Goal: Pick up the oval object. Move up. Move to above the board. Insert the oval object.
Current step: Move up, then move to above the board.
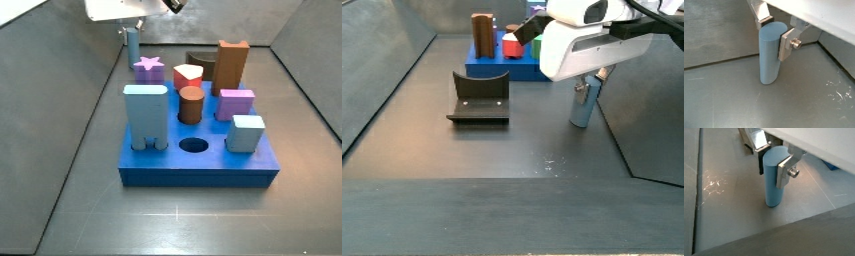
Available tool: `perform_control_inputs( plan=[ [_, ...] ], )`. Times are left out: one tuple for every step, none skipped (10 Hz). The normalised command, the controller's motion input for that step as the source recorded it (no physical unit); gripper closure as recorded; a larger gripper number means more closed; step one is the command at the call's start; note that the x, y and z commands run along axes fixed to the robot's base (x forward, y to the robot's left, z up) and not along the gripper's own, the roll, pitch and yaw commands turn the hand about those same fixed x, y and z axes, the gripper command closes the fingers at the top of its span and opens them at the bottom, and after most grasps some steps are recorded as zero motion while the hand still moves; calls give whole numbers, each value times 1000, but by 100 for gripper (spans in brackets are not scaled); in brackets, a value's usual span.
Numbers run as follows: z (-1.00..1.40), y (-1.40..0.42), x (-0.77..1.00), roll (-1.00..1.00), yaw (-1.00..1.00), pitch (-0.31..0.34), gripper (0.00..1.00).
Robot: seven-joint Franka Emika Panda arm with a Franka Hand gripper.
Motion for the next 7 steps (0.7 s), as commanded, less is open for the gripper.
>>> perform_control_inputs(
  plan=[
    [818, -26, -15, 1, -29, 24, 100],
    [718, -17, -41, 11, -31, 55, 100],
    [595, 2, -32, 33, -32, 63, 100],
    [410, 8, -25, 58, -28, 70, 100],
    [270, 11, -23, 76, -24, 73, 100],
    [1000, -36, 172, -78, 276, 100, 100],
    [1000, -38, 177, -64, 260, 116, 100]
  ],
)
